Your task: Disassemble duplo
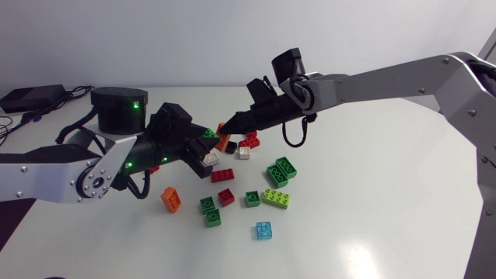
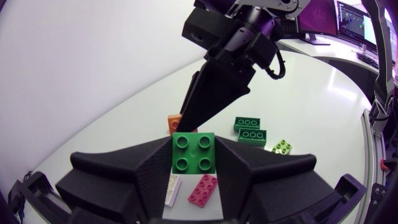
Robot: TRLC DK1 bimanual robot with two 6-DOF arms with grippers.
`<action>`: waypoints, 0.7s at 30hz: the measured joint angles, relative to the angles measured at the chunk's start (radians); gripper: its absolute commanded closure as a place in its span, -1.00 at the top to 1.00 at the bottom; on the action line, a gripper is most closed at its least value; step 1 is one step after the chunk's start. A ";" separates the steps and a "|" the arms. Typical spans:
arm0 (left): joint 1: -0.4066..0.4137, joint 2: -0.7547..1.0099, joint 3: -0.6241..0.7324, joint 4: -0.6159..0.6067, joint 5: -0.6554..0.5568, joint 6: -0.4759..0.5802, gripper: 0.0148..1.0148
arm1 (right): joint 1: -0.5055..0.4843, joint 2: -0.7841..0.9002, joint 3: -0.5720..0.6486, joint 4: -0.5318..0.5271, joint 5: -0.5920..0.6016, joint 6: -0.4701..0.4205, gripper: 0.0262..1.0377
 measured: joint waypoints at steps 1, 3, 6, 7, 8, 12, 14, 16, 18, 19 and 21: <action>0.000 -0.003 0.000 0.003 0.000 0.000 -0.64 | 0.000 0.000 0.003 -0.008 0.016 0.000 -0.47; 0.002 -0.008 0.000 0.008 0.000 0.000 -0.64 | 0.000 0.001 0.008 -0.019 0.073 0.000 -0.46; 0.008 -0.008 0.000 0.021 -0.006 0.000 -0.63 | 0.001 0.004 0.013 -0.025 0.166 0.000 -0.46; 0.008 -0.005 0.000 0.022 -0.029 0.000 -0.63 | 0.001 0.006 0.016 -0.029 0.192 0.000 -0.45; 0.009 0.004 0.002 0.024 -0.061 0.000 -0.63 | 0.001 0.009 0.019 -0.035 0.212 -0.001 -0.45; 0.013 0.092 0.031 0.003 -0.207 -0.001 -0.63 | 0.008 0.024 0.039 -0.075 0.309 -0.016 -0.46; 0.025 0.136 0.052 -0.029 -0.251 -0.001 -0.63 | 0.017 0.040 0.063 -0.118 0.367 -0.029 -0.45; 0.048 0.178 0.083 -0.075 -0.284 -0.005 -0.63 | 0.032 0.059 0.087 -0.160 0.430 -0.051 -0.45; 0.077 0.222 0.124 -0.123 -0.306 -0.012 -0.63 | 0.050 0.075 0.102 -0.183 0.491 -0.069 -0.45; 0.092 0.245 0.145 -0.143 -0.315 -0.013 -0.63 | 0.060 0.081 0.106 -0.192 0.516 -0.079 -0.40; 0.121 0.291 0.186 -0.175 -0.320 -0.016 -0.62 | 0.082 0.090 0.107 -0.205 0.567 -0.099 -0.33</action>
